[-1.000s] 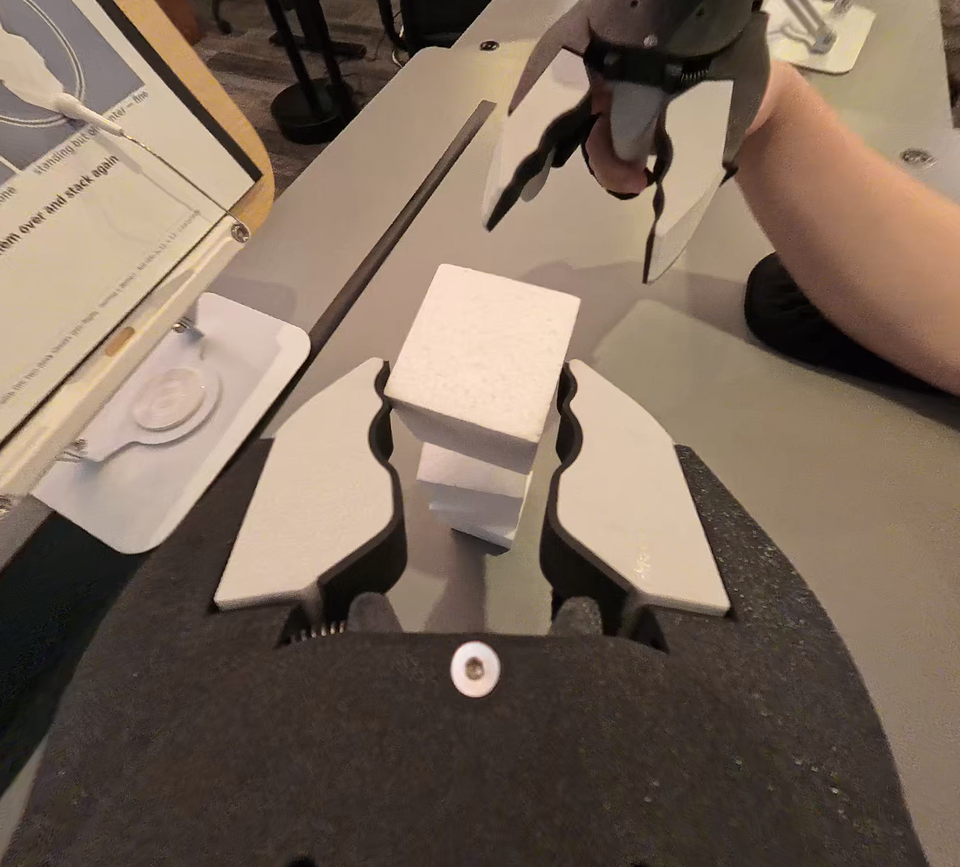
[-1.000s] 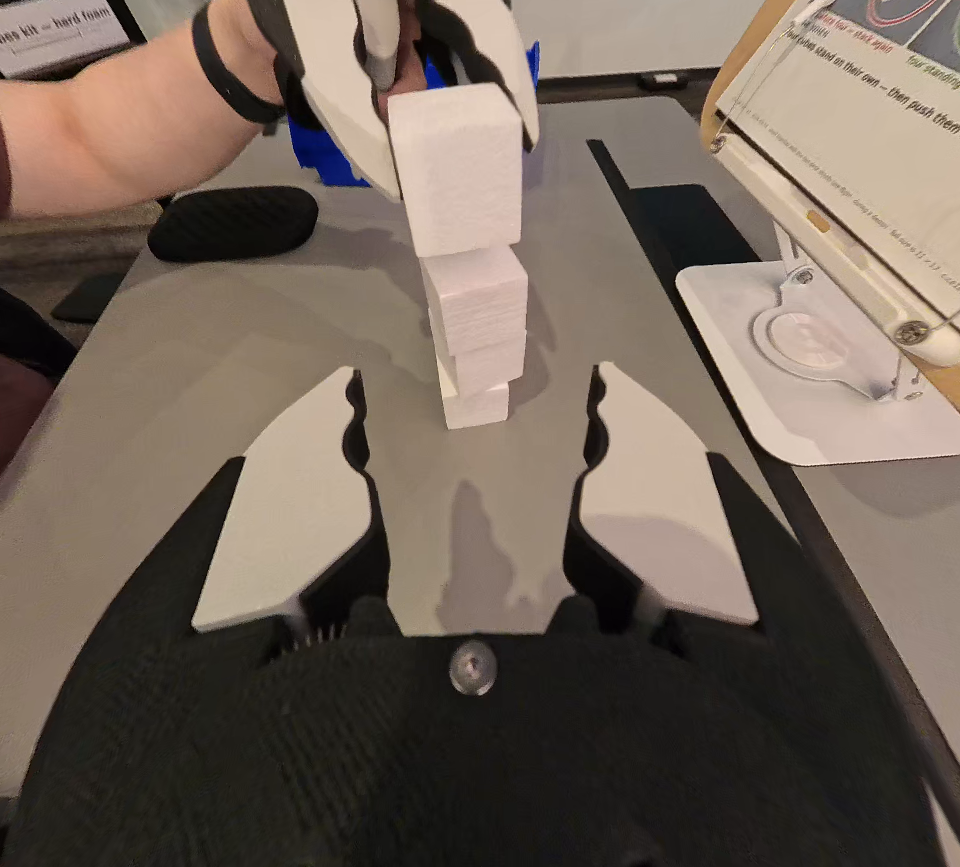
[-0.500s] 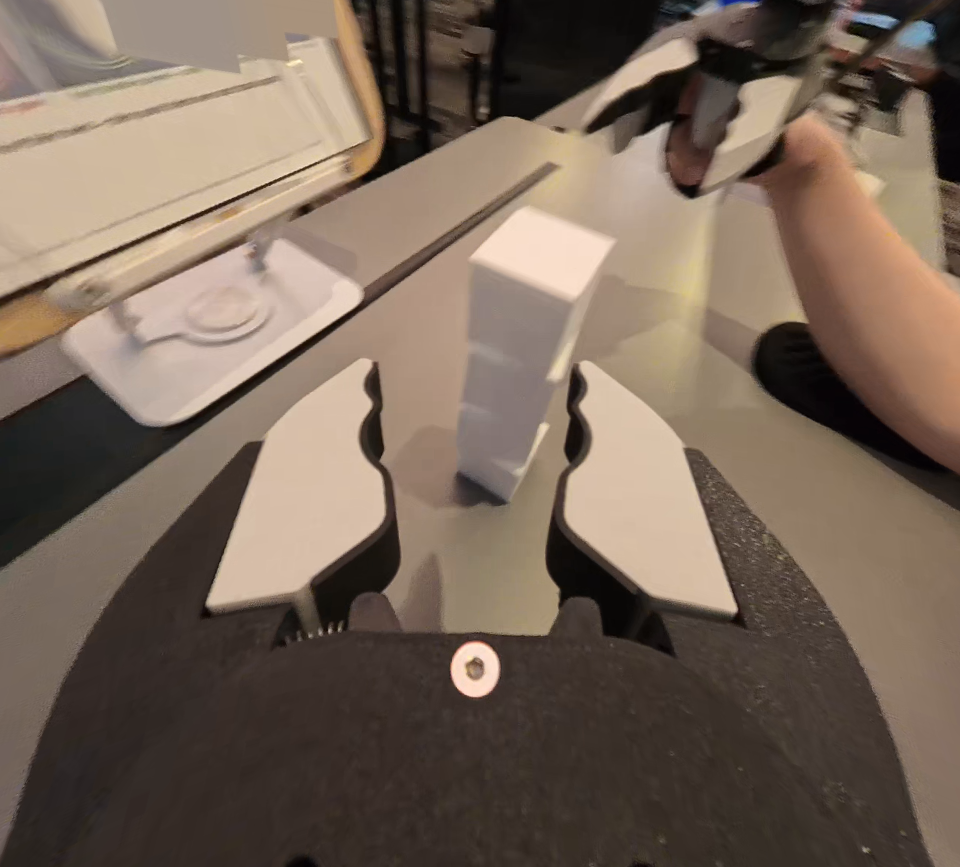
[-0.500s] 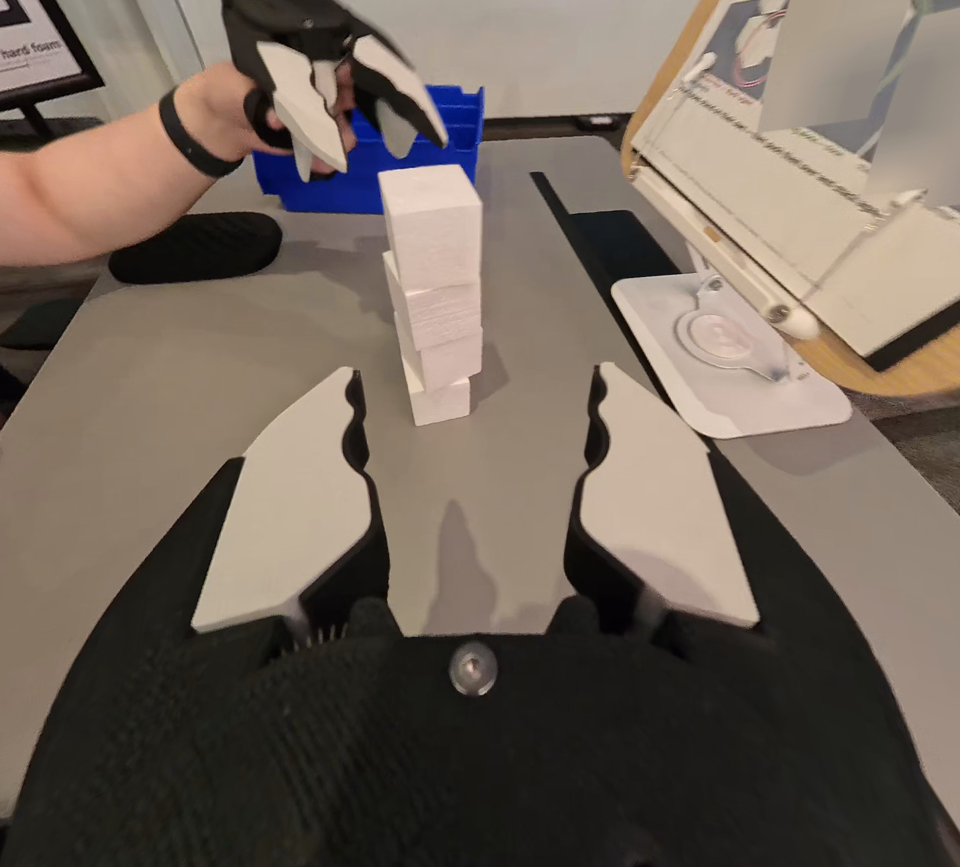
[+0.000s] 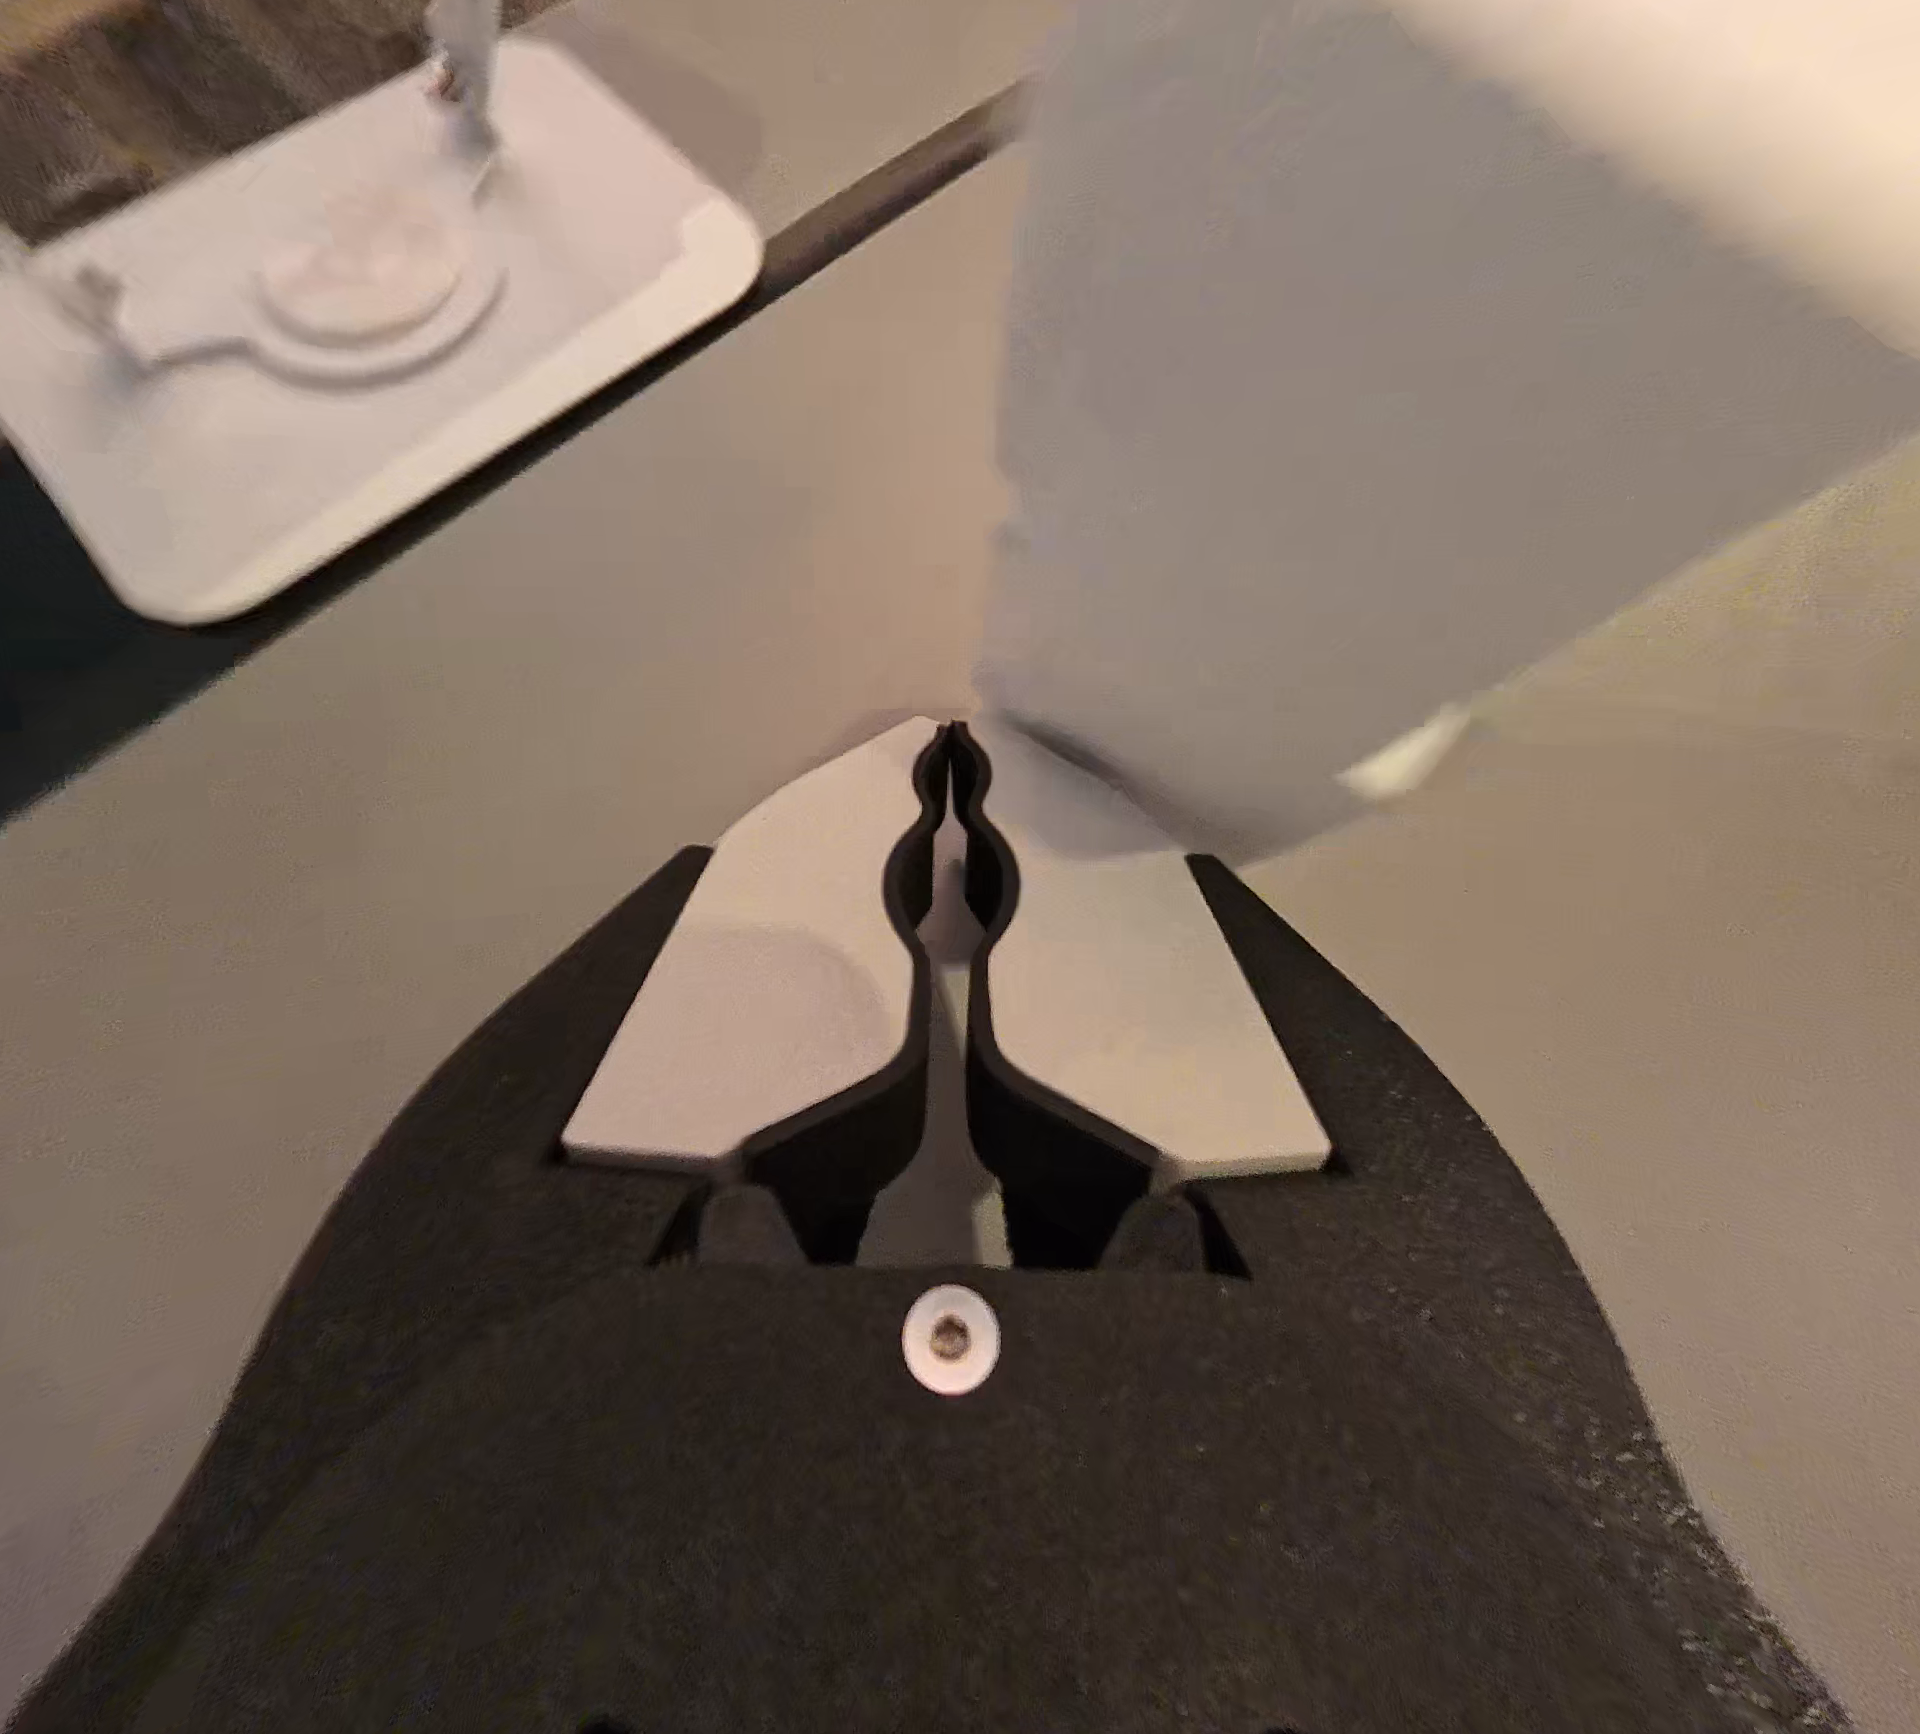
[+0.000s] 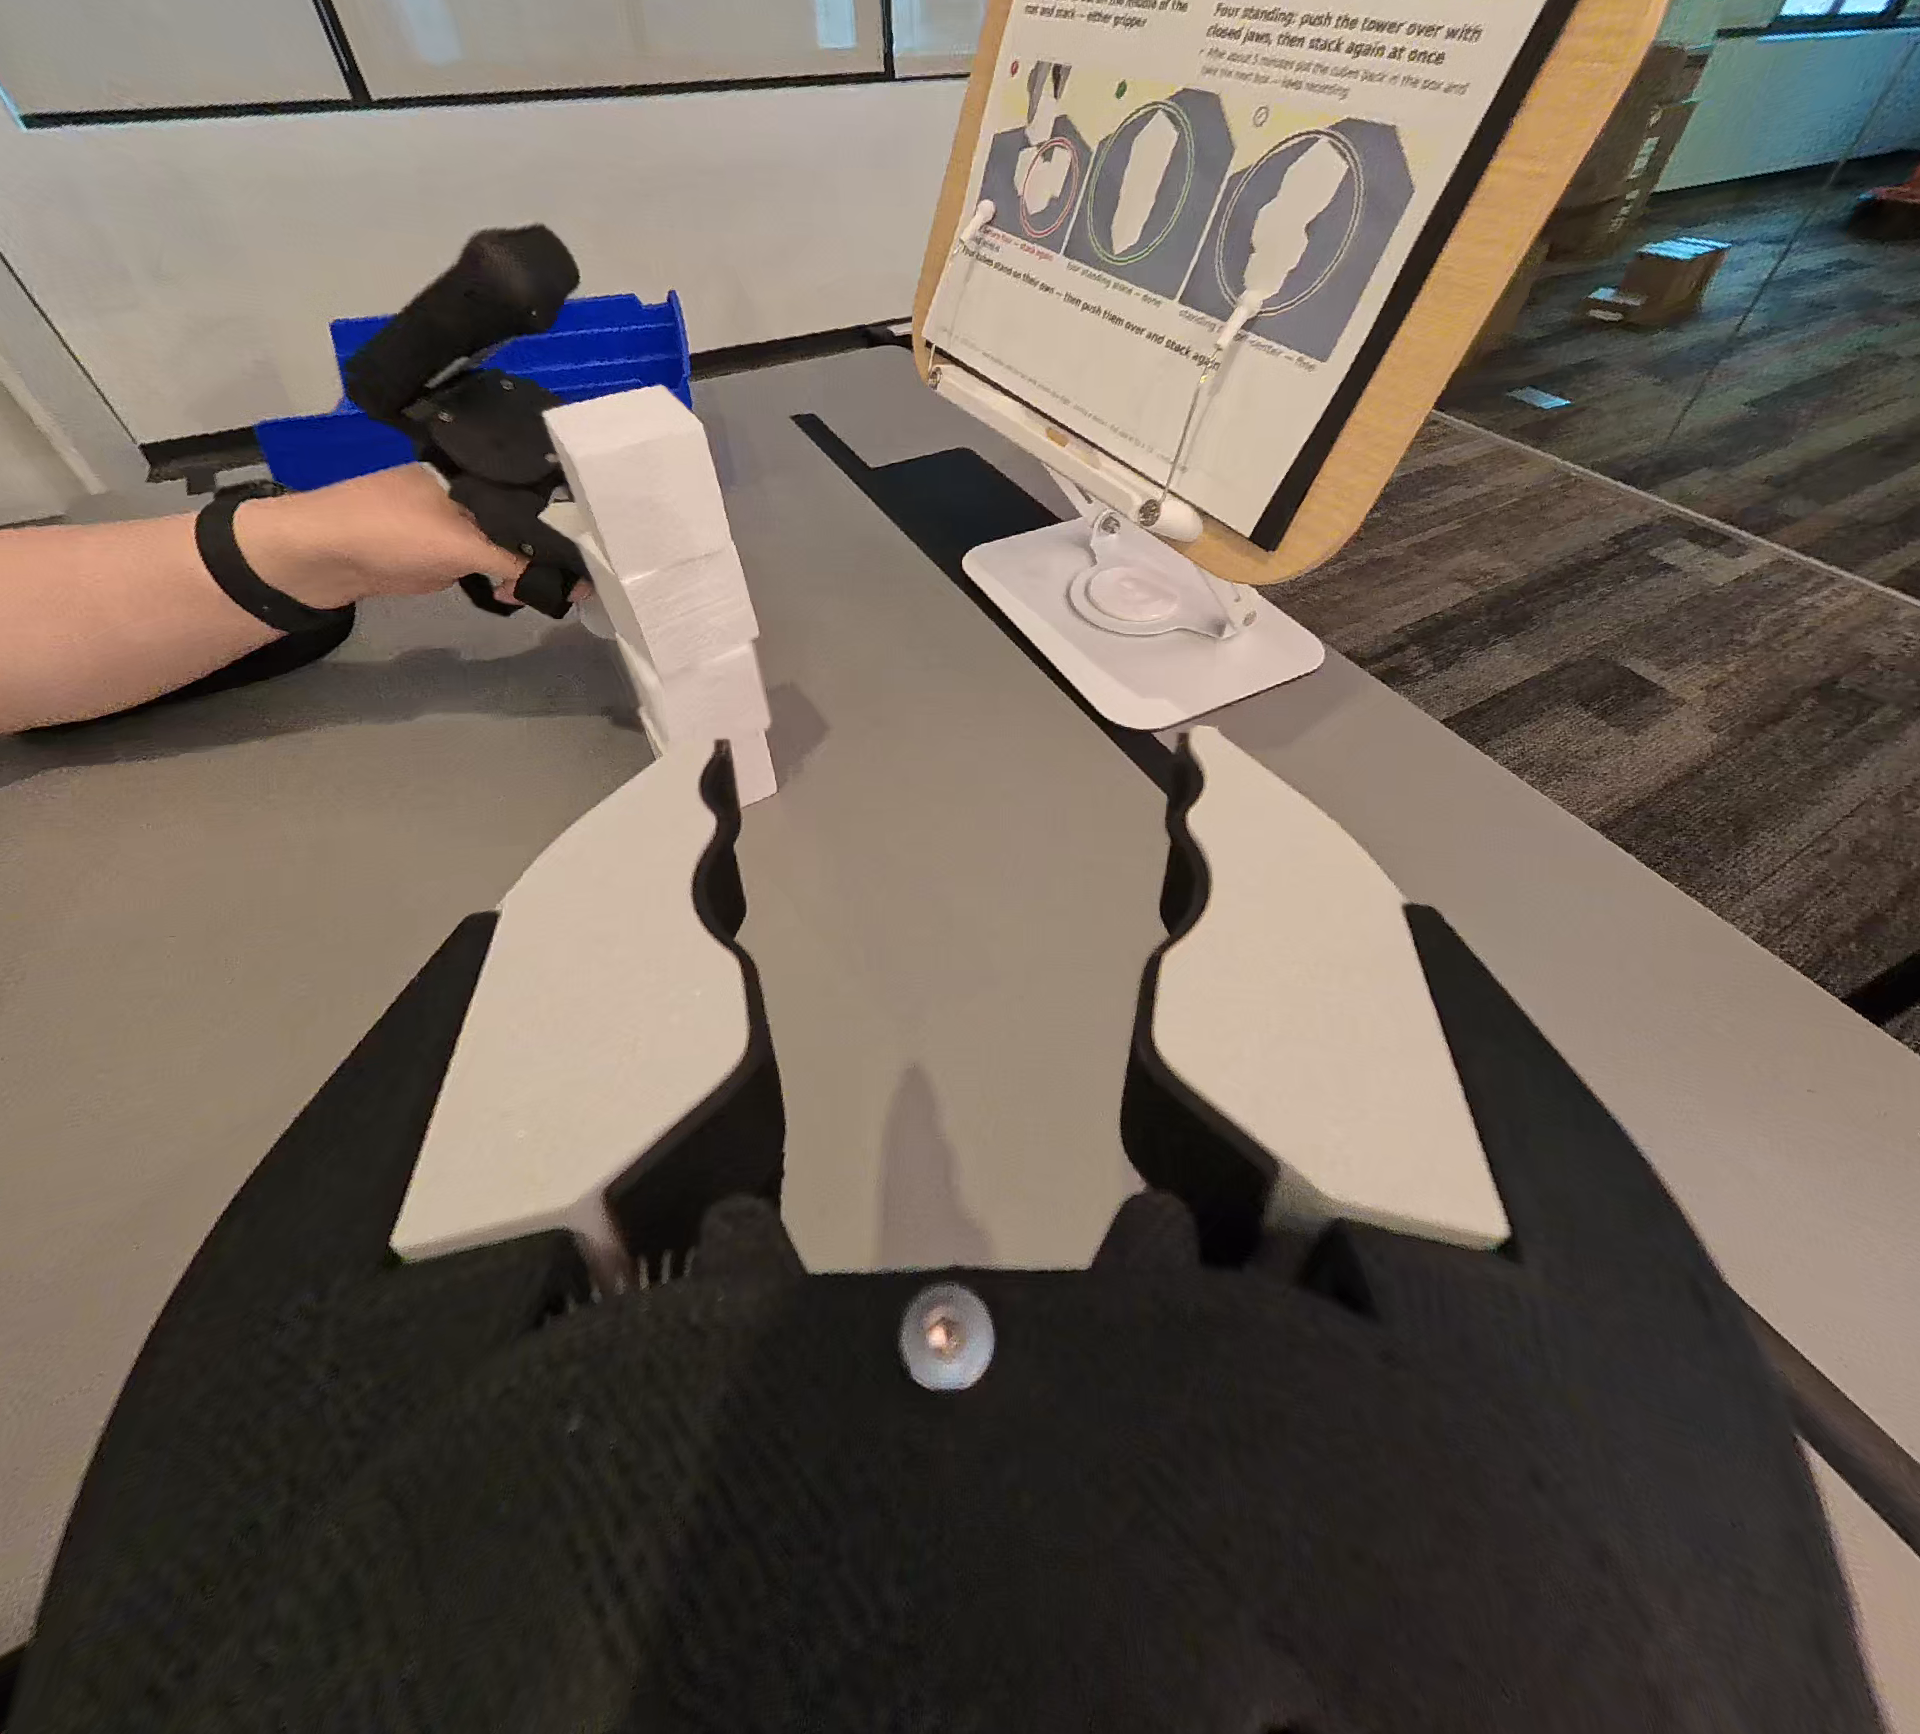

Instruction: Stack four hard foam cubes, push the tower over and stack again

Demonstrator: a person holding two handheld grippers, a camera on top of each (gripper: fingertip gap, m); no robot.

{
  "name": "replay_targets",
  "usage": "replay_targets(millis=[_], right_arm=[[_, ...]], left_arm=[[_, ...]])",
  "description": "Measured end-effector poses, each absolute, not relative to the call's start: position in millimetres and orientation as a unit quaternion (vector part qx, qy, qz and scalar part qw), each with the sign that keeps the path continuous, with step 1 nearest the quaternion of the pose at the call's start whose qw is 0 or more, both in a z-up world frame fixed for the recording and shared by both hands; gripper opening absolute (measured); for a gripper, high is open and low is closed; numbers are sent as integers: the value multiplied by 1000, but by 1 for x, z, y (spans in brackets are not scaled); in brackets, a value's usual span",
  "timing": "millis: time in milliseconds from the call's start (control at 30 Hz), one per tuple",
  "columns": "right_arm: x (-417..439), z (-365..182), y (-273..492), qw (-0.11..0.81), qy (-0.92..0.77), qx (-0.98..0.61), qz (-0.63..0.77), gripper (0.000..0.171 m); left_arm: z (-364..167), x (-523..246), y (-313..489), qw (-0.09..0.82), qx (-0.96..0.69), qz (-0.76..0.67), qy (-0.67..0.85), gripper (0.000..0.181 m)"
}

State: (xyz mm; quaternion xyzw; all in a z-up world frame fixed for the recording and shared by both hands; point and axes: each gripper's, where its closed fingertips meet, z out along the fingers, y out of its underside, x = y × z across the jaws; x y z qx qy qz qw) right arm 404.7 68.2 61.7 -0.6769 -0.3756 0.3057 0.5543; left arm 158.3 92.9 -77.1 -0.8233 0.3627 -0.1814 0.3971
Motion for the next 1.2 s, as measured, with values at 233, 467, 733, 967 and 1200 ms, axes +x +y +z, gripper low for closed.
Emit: replay_targets(millis=[233,467,733,967,1200], right_arm=[[407,42,70,532,-384,-695,295,76],[433,17,76,500,-354,-748,254,79],[435,12,48,478,-361,-774,205,86],[435,-67,-36,432,-406,-776,215,94],[428,-121,-69,401,-406,-785,240,98]], left_arm=[[-54,219,77,385,-800,-186,420,0],[-55,204,77,445,-744,-311,389,58],[-71,206,58,455,-646,-413,453,87],[-96,218,71,423,-622,-345,561,95],[-123,235,69,384,-603,-310,626,84]])
